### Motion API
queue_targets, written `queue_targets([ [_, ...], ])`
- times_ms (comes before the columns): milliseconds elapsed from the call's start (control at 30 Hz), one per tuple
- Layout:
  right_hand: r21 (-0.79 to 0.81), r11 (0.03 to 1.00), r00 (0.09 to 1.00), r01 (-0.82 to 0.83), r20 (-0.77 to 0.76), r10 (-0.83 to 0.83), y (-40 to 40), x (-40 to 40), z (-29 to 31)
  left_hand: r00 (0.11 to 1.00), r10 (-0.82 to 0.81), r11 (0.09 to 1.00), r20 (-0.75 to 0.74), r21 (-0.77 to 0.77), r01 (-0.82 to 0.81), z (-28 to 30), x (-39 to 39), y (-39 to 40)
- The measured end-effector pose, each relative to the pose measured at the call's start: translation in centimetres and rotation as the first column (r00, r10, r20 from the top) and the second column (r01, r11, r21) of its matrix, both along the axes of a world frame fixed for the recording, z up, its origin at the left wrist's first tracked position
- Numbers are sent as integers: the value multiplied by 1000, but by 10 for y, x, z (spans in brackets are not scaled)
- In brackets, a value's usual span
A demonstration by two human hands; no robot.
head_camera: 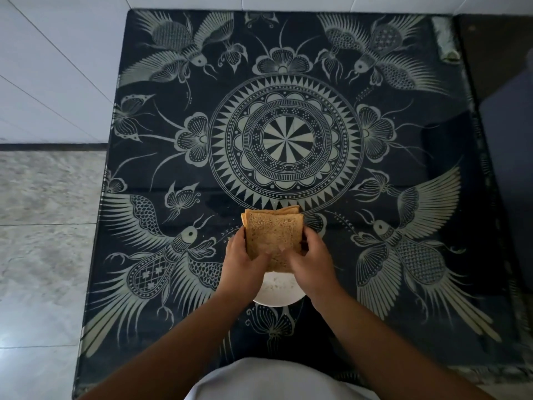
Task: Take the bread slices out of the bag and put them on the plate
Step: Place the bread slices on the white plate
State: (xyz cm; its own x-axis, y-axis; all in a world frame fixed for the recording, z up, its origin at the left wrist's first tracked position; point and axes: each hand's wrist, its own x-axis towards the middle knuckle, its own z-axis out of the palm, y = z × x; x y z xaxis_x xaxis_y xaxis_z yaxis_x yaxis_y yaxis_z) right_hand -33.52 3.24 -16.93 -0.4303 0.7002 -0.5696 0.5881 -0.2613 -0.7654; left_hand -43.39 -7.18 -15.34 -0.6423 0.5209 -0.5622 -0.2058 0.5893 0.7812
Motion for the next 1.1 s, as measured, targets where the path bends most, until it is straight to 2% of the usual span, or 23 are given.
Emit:
queue_targets([
  [200, 76, 997, 995, -10, 98, 3, -8, -3, 1, 998, -35, 996, -45, -85, 31, -5, 2, -2],
  [467, 83, 997, 1000, 0, 8, -1, -19, 11, 7, 999, -44, 999, -12, -10, 44, -2, 11, -11],
  [700, 81, 997, 1000, -15, 18, 14, -19, 14, 7, 998, -51, 998, 37, 40, 50, -3, 15, -16],
  [967, 96, 995, 1000, -20, 5, 19, -23, 21, 6, 995, -97, 995, 28, 30, 96, -4, 15, -22],
  [1100, 149, 989, 1000, -6, -19, 9, -24, 25, 10, 1000, -27, 1000, -9, -8, 27, -6, 17, -26],
])
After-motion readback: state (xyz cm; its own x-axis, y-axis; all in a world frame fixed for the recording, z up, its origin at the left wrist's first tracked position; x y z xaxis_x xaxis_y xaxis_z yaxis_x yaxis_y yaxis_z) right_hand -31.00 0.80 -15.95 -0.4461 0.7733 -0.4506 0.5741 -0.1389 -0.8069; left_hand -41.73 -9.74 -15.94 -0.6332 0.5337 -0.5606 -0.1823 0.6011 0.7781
